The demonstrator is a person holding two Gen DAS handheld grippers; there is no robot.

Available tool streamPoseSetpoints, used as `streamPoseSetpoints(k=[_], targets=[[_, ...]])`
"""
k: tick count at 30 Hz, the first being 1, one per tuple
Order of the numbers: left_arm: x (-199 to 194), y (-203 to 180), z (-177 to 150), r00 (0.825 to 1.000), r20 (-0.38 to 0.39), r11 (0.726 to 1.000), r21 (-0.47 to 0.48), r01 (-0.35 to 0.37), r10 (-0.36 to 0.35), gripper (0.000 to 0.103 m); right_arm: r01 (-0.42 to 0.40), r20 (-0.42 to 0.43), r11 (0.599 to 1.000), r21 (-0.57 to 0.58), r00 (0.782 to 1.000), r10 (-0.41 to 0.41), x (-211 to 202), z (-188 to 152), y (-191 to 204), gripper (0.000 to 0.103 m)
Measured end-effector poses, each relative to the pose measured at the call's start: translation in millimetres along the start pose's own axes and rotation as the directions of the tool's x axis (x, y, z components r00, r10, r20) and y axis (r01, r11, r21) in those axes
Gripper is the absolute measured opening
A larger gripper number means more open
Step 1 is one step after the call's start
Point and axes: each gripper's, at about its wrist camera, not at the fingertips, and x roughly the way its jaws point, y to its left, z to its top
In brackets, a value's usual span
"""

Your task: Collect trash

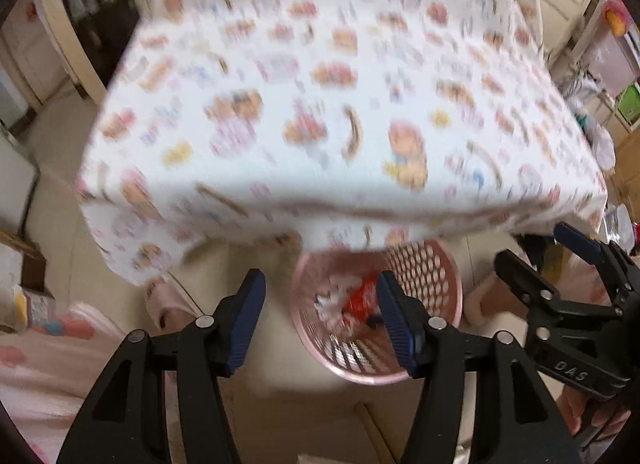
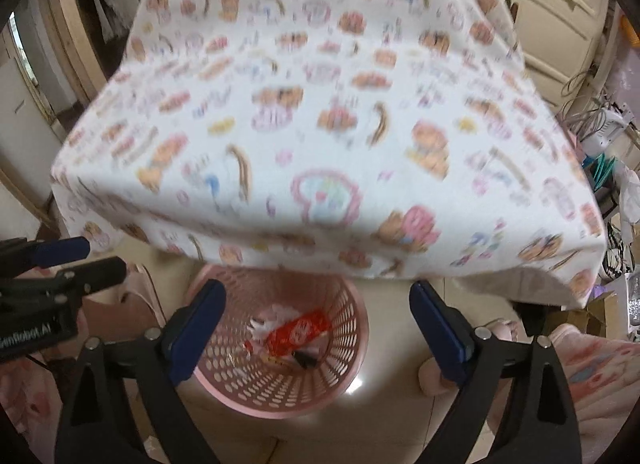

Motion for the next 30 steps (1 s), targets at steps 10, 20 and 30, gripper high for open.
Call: streamPoseSetpoints(k=[10, 20, 30], targets=[[-61, -4, 3, 0.947, 0.315, 0.994, 0.066, -0.088, 0.063, 0.08, 0.013, 0.208, 0.999, 0.031, 0.978, -0.02, -55, 17, -9, 0.102], [-99, -10, 0, 0.865, 0.501, 0.995, 0.094, -0.02, -0.03, 0.097, 0.047, 0.335, 0.999, -0.012, 0.941, -0.041, -91, 17, -9, 0.103], [-115, 1, -1, 0.824, 0.566, 0.999, 0.043, -0.007, -0.019, 0.102, 0.035, 0.441, 0.999, -0.016, 0.897, -0.024, -120, 14, -5, 0.103]])
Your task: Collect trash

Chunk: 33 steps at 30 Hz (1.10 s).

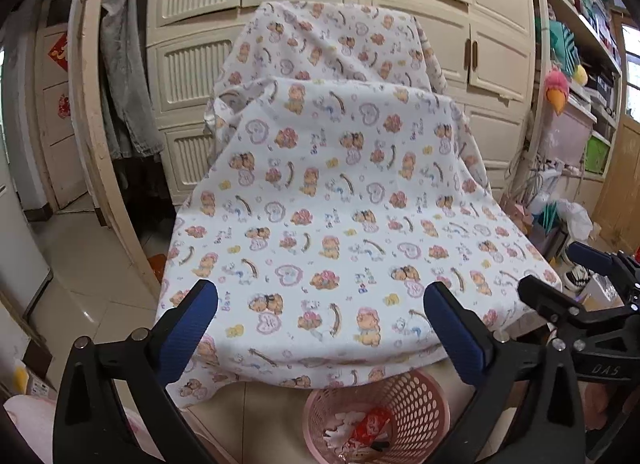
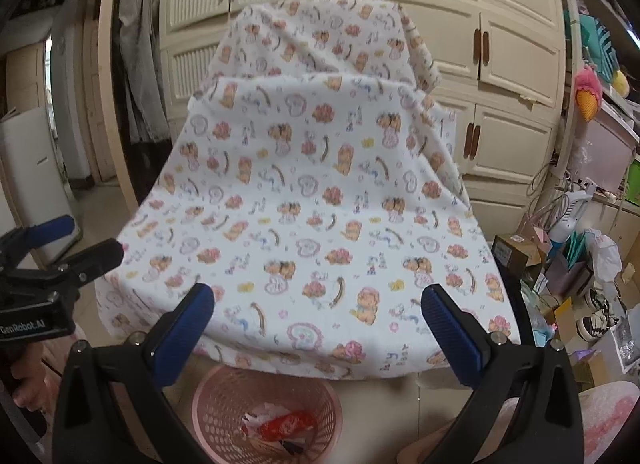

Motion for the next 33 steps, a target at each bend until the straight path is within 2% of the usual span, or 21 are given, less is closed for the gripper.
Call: streamPoseSetpoints(k=[7, 11, 19, 33], targets=[[-2, 9, 2, 1.0, 0.018, 0.999, -0.039, -0.017, 0.017, 0.102, 0.003, 0.028, 1.0, 0.021, 1.0, -0.004, -5, 6, -6, 0.103], [-3, 9, 3, 0.999, 0.024, 0.999, -0.031, -0.035, 0.036, 0.102, 0.0, 0.033, 1.0, 0.021, 0.999, -0.001, -5, 7, -7, 0.103], [-3, 8, 4, 1.0, 0.026, 0.999, -0.037, -0.001, 0.002, 0.102, -0.001, 0.027, 0.999, 0.038, 1.0, 0.0, -4, 7, -9, 0.103], [-5, 9, 4, 0.999, 0.03, 0.999, -0.042, -0.01, 0.012, 0.102, 0.003, 0.018, 0.999, 0.052, 1.0, -0.003, 0, 7, -13, 0.103]])
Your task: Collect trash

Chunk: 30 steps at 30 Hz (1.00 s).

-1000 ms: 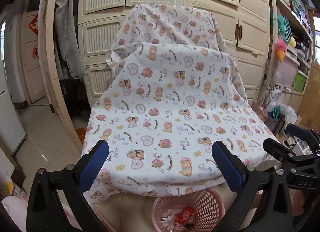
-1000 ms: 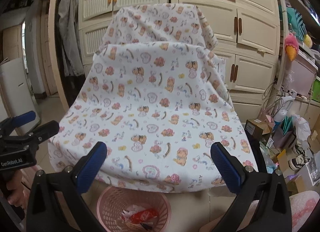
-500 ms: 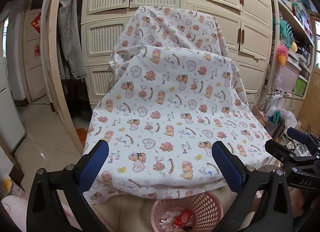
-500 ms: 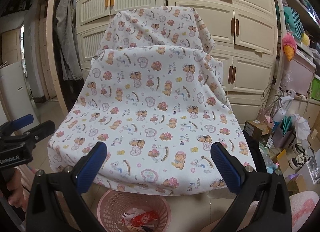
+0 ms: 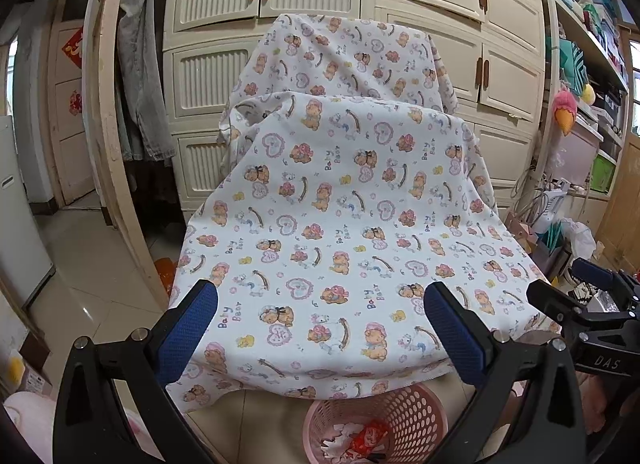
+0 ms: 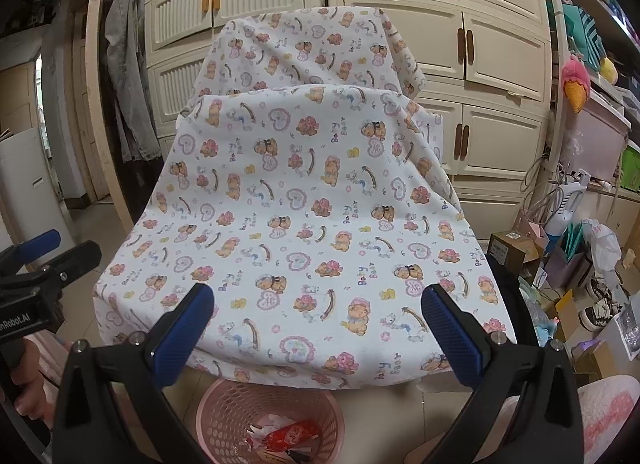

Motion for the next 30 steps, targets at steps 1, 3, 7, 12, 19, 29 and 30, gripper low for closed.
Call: streamPoseSetpoints(k=[1, 3, 7, 12, 19, 29, 30], targets=[[0.2, 0.4, -0.1, 1.0, -0.003, 1.0, -0.001, -0.001, 0.001, 0.102, -0.001, -0.001, 1.0, -0.001, 1.0, 0.001, 0.4, -0.5, -0.4, 0.103], [0.0, 1.4, -0.1, 1.0, -0.006, 1.0, -0.003, -0.001, 0.0, 0.102, -0.004, -0.005, 1.0, -0.003, 1.0, 0.004, 1.8, -1.4, -0.4, 0.103], [0.3, 2.2, 0.7, 1.0, 0.0, 1.0, -0.003, -0.002, 0.002, 0.102, -0.005, -0.007, 1.0, -0.009, 1.0, 0.005, 2.5, -1.7, 0.7, 0.103], [1.6, 3.2, 0.5, 1.0, -0.007, 1.0, -0.009, 0.002, -0.002, 0.102, -0.008, -0.01, 1.0, -0.011, 1.0, 0.008, 3.7, -2.0, 0.9, 0.103], [0.9, 1.1, 0.2, 1.0, -0.009, 1.0, -0.002, 0.003, -0.003, 0.102, -0.006, -0.019, 1.0, -0.018, 1.0, 0.006, 5.6, -2.7, 1.1, 0.103], [-0.3, -0.3, 0.3, 1.0, -0.006, 1.0, -0.004, 0.005, -0.005, 0.102, -0.012, -0.017, 1.0, -0.016, 1.0, 0.012, 5.5, -2.7, 0.9, 0.103], [-0.1, -0.2, 0.3, 1.0, -0.005, 1.0, -0.003, 0.005, -0.005, 0.102, -0.013, -0.017, 1.0, -0.017, 1.0, 0.012, 5.3, -2.5, 0.7, 0.103]])
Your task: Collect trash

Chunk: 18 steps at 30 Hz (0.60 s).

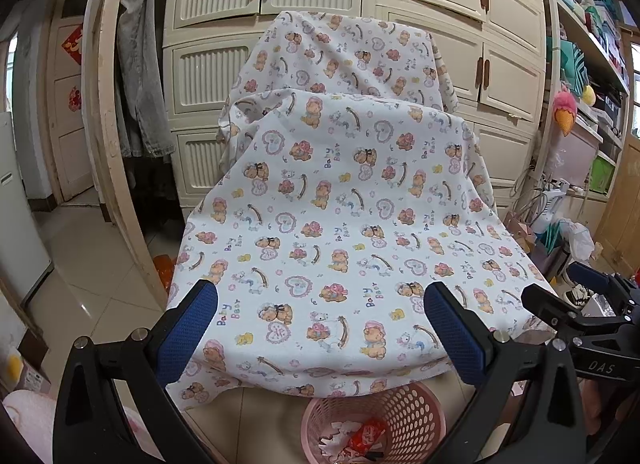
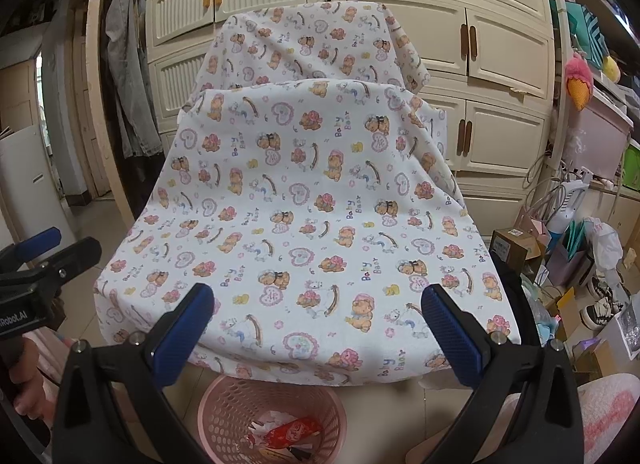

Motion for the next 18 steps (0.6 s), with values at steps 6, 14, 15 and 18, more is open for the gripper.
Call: streamPoseSetpoints(k=[6, 14, 15, 18], targets=[[-0.1, -0.6, -0.1, 1.0, 0.001, 1.0, 0.001, -0.002, 0.002, 0.102, 0.001, -0.001, 1.0, -0.002, 1.0, -0.001, 0.4, -0.1, 0.5, 0.103], [0.1, -0.7, -0.1, 1.0, -0.001, 1.0, 0.0, 0.0, 0.0, 0.102, 0.004, -0.001, 1.0, -0.002, 1.0, -0.004, 0.2, -0.2, 0.4, 0.103], [0.2, -0.7, -0.1, 1.0, -0.001, 1.0, 0.001, 0.0, 0.0, 0.102, 0.003, -0.002, 1.0, -0.002, 1.0, -0.003, 0.5, -0.2, 0.3, 0.103], [0.0, -0.6, -0.2, 1.0, -0.002, 1.0, 0.001, 0.0, 0.0, 0.102, 0.004, -0.002, 1.0, -0.003, 1.0, -0.004, 0.0, -0.6, 0.5, 0.103]])
